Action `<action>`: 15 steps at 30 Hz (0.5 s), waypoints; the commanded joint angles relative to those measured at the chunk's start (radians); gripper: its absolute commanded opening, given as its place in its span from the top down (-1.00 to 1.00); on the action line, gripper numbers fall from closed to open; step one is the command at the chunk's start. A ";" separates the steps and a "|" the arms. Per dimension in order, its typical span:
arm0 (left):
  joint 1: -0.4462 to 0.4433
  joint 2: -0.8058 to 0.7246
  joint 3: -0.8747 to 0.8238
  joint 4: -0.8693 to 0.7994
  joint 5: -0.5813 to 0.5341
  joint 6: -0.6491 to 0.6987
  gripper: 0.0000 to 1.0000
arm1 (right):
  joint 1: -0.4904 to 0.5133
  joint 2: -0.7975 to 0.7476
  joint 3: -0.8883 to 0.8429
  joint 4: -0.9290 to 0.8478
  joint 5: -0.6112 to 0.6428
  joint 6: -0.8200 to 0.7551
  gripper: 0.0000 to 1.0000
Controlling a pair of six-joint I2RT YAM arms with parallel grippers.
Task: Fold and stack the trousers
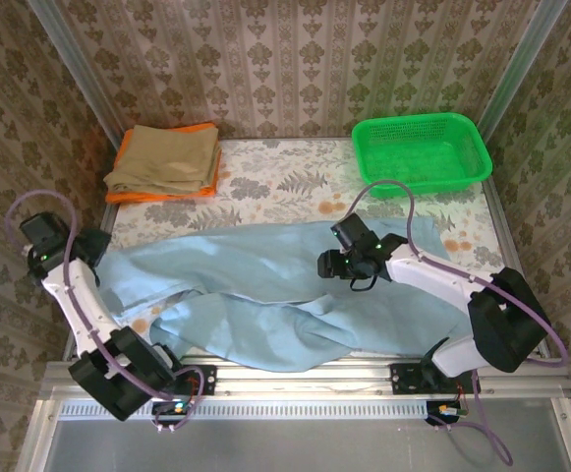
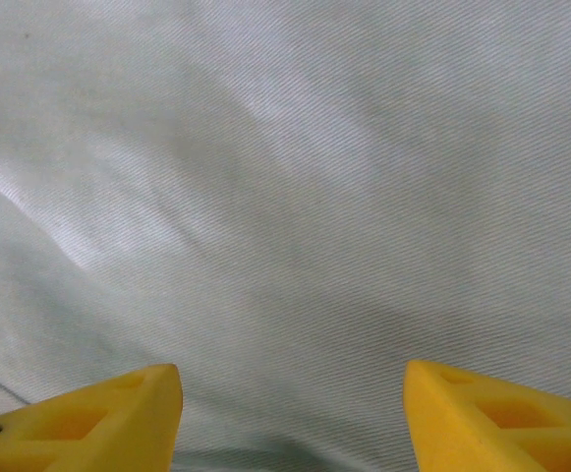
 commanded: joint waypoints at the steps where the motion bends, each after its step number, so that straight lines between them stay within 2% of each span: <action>1: -0.174 0.021 0.062 0.004 0.050 -0.005 -0.99 | -0.048 -0.020 0.052 -0.072 0.036 -0.034 -0.28; 3: -0.328 0.031 0.042 0.050 0.024 -0.023 -1.00 | -0.086 0.016 0.091 -0.128 0.055 -0.050 -0.24; 4: -0.400 0.050 0.021 0.085 0.057 -0.038 -1.00 | -0.107 0.037 0.112 -0.143 0.065 -0.056 -0.21; 6: -0.513 0.109 -0.018 0.133 0.101 -0.090 -0.98 | -0.144 0.083 0.139 -0.152 0.078 -0.054 -0.01; 8: -0.615 0.167 -0.103 0.229 0.136 -0.143 -0.87 | -0.163 0.142 0.163 -0.143 0.090 -0.055 0.36; 11: -0.727 0.243 -0.229 0.397 0.164 -0.207 -0.42 | -0.177 0.269 0.221 -0.132 0.086 -0.070 0.94; 13: -0.780 0.297 -0.277 0.483 0.176 -0.222 -0.24 | -0.177 0.360 0.289 -0.160 0.071 -0.083 1.00; 15: -0.804 0.353 -0.294 0.523 0.186 -0.229 -0.22 | -0.181 0.425 0.331 -0.160 0.056 -0.083 1.00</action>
